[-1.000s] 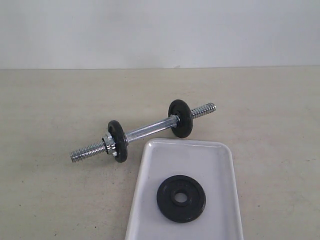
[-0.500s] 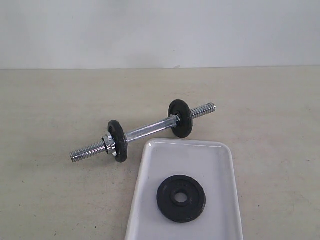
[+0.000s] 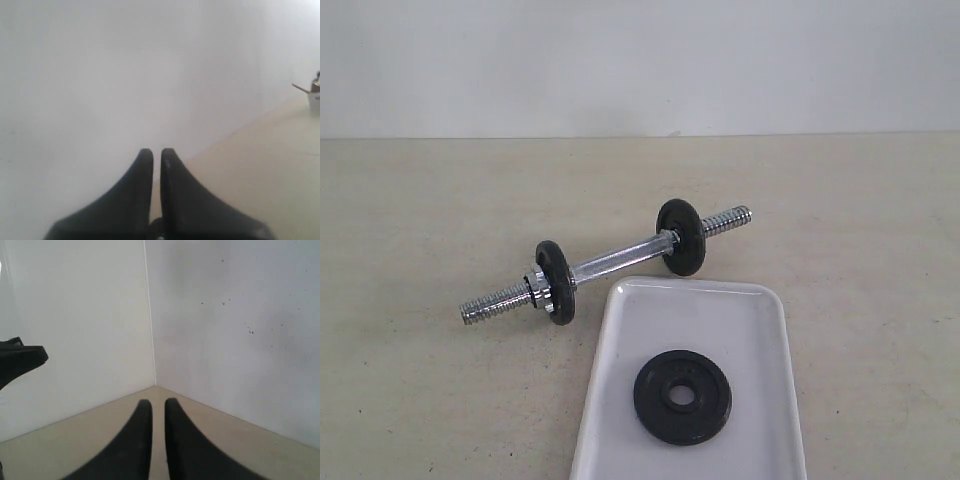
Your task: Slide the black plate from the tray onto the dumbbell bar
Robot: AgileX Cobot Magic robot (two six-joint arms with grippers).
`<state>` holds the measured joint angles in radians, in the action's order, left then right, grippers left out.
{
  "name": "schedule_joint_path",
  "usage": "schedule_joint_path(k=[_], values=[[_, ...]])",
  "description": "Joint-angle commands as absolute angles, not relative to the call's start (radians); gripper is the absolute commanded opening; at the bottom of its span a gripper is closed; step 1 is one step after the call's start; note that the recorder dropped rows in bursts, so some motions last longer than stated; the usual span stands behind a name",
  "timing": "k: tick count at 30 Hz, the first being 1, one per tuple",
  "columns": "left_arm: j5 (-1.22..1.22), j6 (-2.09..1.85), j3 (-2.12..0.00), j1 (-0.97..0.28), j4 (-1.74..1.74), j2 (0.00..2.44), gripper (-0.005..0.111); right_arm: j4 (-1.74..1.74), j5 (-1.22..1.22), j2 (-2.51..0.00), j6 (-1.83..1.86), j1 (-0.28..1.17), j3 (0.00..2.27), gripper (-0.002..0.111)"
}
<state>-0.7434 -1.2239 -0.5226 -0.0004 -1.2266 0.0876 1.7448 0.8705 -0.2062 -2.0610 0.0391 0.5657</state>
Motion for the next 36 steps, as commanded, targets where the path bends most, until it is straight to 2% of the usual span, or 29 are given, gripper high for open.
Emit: schedule_joint_path(k=[1, 4, 6, 8, 10, 11, 17, 29, 32, 36], values=[[-0.859, -1.288, -0.544, -0.009, -1.23, 0.225, 0.004, 1.744, 0.874, -0.212, -2.058, 0.033, 0.571, 0.024], [-0.926, -1.288, -0.544, -0.009, -1.221, 0.328, 0.014, 1.744, 0.869, -0.212, -2.072, 0.033, 0.571, 0.053], [-0.979, -1.28, -0.544, -0.009, -1.191, 0.401, 0.03, 1.744, 0.848, -0.212, -2.091, 0.033, 0.571, 0.07], [-1.025, -1.234, -0.544, -0.009, -1.154, 0.471, 0.05, 1.744, 0.841, -0.212, -2.091, 0.033, 0.571, 0.077], [-1.038, -1.162, -0.544, -0.009, -1.124, 0.533, 0.07, 1.744, 0.841, -0.212, -2.091, 0.033, 0.571, 0.077], [-1.047, -1.133, -0.544, -0.009, -1.113, 0.555, 0.075, 1.744, 0.841, -0.212, -2.091, 0.033, 0.571, 0.077], [-1.052, -1.104, -0.544, -0.009, -1.146, 0.644, 0.076, 1.744, 0.831, -0.212, -2.091, 0.033, 0.571, 0.077], [-1.042, -1.097, -0.544, -0.009, -1.237, 0.648, 0.076, 1.744, 0.866, -0.212, -2.091, 0.033, 0.571, 0.077], [-1.013, -1.036, -0.544, -0.009, -1.215, 0.648, 0.081, 1.744, 0.87, -0.212, -2.091, 0.033, 0.571, 0.077], [-0.986, -0.978, -0.54, -0.009, -1.157, 0.648, 0.097, 1.744, 0.87, -0.212, -2.091, 0.033, 0.571, 0.08]])
